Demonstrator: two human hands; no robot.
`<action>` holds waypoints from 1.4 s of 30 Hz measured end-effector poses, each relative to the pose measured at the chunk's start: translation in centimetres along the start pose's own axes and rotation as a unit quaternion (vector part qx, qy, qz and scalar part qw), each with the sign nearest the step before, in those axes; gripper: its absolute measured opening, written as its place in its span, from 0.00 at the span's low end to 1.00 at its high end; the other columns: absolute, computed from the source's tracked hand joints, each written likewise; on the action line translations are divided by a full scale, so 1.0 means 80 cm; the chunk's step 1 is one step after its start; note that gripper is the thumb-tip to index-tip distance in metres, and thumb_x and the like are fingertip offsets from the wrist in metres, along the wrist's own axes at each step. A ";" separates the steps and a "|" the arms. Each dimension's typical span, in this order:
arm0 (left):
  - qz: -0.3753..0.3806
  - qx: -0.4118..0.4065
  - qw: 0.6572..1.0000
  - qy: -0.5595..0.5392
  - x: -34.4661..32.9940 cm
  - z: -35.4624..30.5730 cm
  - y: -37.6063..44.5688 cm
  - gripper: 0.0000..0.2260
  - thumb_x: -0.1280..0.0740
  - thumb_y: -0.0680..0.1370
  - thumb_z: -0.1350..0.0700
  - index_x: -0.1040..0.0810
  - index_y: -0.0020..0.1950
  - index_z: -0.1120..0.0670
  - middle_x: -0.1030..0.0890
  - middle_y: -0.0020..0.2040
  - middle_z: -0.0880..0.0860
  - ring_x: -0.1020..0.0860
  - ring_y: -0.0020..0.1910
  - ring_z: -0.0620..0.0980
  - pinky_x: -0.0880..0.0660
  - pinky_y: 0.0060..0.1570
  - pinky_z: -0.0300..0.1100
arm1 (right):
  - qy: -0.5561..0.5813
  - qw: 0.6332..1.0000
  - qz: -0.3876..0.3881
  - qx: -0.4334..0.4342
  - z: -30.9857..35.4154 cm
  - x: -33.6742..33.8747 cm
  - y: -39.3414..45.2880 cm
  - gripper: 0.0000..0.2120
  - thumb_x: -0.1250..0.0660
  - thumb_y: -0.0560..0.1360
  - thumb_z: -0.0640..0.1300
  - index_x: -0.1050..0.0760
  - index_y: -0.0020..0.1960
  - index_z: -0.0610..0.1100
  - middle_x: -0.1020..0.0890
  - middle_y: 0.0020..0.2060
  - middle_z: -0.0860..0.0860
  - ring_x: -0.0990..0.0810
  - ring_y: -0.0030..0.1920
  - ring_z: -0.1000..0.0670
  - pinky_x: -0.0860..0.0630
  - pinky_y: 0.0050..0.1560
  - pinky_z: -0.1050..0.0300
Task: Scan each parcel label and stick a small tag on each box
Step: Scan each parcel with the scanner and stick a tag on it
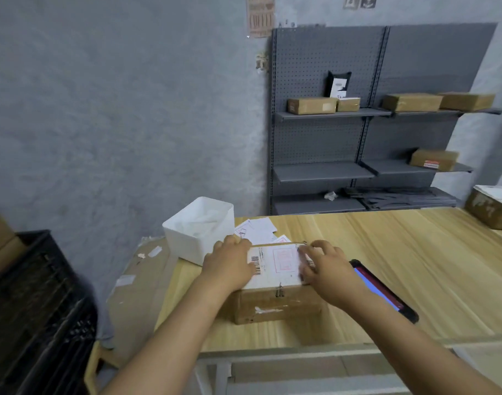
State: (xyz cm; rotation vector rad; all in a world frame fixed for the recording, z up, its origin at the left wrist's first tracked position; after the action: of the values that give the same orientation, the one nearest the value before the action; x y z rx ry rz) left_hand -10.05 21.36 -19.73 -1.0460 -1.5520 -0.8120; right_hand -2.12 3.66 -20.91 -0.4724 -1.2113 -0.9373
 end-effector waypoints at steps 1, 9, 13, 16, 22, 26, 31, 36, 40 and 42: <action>-0.002 0.036 0.999 -0.022 -0.001 0.018 -0.003 0.22 0.38 0.77 0.49 0.33 0.70 0.51 0.30 0.64 0.56 0.30 0.63 0.59 0.29 0.59 0.48 | 0.047 0.998 0.014 -0.032 -0.013 -0.001 -0.002 0.21 0.43 0.79 0.51 0.34 0.71 0.50 0.31 0.65 0.47 0.32 0.62 0.44 0.31 0.60 0.52; 0.024 0.182 0.906 -0.380 -0.041 0.070 -0.066 0.08 0.40 0.78 0.55 0.23 0.52 0.52 0.18 0.42 0.50 0.20 0.37 0.47 0.24 0.29 0.38 | 0.304 0.944 0.092 -0.091 -0.015 -0.022 -0.029 0.25 0.38 0.77 0.47 0.38 0.72 0.46 0.22 0.56 0.48 0.22 0.53 0.46 0.24 0.49 0.52; -0.043 0.194 0.897 -0.396 -0.003 0.110 -0.113 0.07 0.40 0.77 0.55 0.23 0.50 0.49 0.19 0.40 0.50 0.21 0.35 0.48 0.24 0.31 0.39 | 0.332 0.939 0.074 -0.046 0.045 -0.011 -0.029 0.23 0.37 0.76 0.48 0.35 0.70 0.49 0.22 0.53 0.51 0.23 0.51 0.48 0.27 0.41 0.57; -0.095 0.214 0.884 -0.405 0.035 0.163 -0.159 0.06 0.38 0.79 0.54 0.25 0.45 0.45 0.21 0.39 0.46 0.22 0.35 0.46 0.21 0.33 0.42 | 0.347 0.935 0.068 -0.007 0.112 -0.013 -0.029 0.21 0.37 0.76 0.48 0.33 0.68 0.50 0.21 0.55 0.50 0.22 0.51 0.49 0.26 0.45 0.55; -0.179 0.288 0.855 -0.391 0.098 0.309 -0.270 0.03 0.40 0.81 0.51 0.27 0.51 0.46 0.23 0.42 0.43 0.23 0.40 0.44 0.21 0.41 0.44 | 0.385 0.911 0.114 0.090 0.297 -0.052 -0.042 0.16 0.37 0.77 0.52 0.33 0.64 0.53 0.22 0.54 0.51 0.21 0.49 0.50 0.22 0.51 0.48; -0.203 0.353 0.826 -0.389 0.127 0.419 -0.343 0.15 0.40 0.81 0.49 0.29 0.67 0.49 0.22 0.60 0.49 0.23 0.49 0.47 0.23 0.35 0.39 | 0.411 0.888 0.146 0.145 0.432 -0.087 -0.055 0.18 0.38 0.77 0.53 0.34 0.65 0.52 0.22 0.53 0.53 0.21 0.49 0.54 0.22 0.43 0.55; -0.231 0.396 0.789 -0.409 0.154 0.548 -0.428 0.16 0.39 0.81 0.49 0.29 0.68 0.49 0.26 0.63 0.45 0.24 0.53 0.49 0.22 0.38 0.40 | 0.423 0.866 0.208 0.167 0.586 -0.145 -0.076 0.20 0.38 0.78 0.54 0.36 0.68 0.52 0.24 0.56 0.52 0.22 0.52 0.49 0.22 0.45 0.55; -0.254 0.413 0.772 -0.411 0.167 0.651 -0.482 0.10 0.38 0.80 0.49 0.28 0.61 0.48 0.22 0.60 0.49 0.22 0.54 0.49 0.23 0.37 0.40 | 0.427 0.851 0.240 0.188 0.701 -0.191 -0.087 0.24 0.37 0.78 0.54 0.37 0.71 0.50 0.24 0.59 0.51 0.22 0.56 0.47 0.22 0.48 0.53; -0.274 0.428 0.747 -0.428 0.174 0.714 -0.504 0.14 0.39 0.81 0.49 0.29 0.66 0.49 0.21 0.50 0.48 0.21 0.48 0.48 0.23 0.37 0.41 | 0.419 0.848 0.257 0.196 0.781 -0.214 -0.075 0.24 0.36 0.77 0.54 0.37 0.70 0.50 0.24 0.58 0.54 0.23 0.54 0.50 0.22 0.49 0.53; -0.284 0.436 0.730 -0.444 0.175 0.741 -0.508 0.15 0.40 0.81 0.48 0.29 0.67 0.50 0.20 0.53 0.49 0.21 0.51 0.50 0.24 0.38 0.41 | 0.417 0.843 0.274 0.201 0.818 -0.228 -0.064 0.23 0.36 0.77 0.54 0.37 0.69 0.50 0.25 0.58 0.54 0.24 0.56 0.50 0.22 0.52 0.50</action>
State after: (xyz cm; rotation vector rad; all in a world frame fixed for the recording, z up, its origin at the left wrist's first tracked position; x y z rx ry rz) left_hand -71.12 61.75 -18.52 -0.1611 -2.7495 0.2266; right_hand -45.12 56.40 -17.73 -0.0245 -0.3909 -0.2870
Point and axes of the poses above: each hand's wrist, its own y-axis towards the middle knuckle, its own x-axis out of the back of the hand, z = x × y, the point moved 10 cm from there along y, towards the middle knuckle
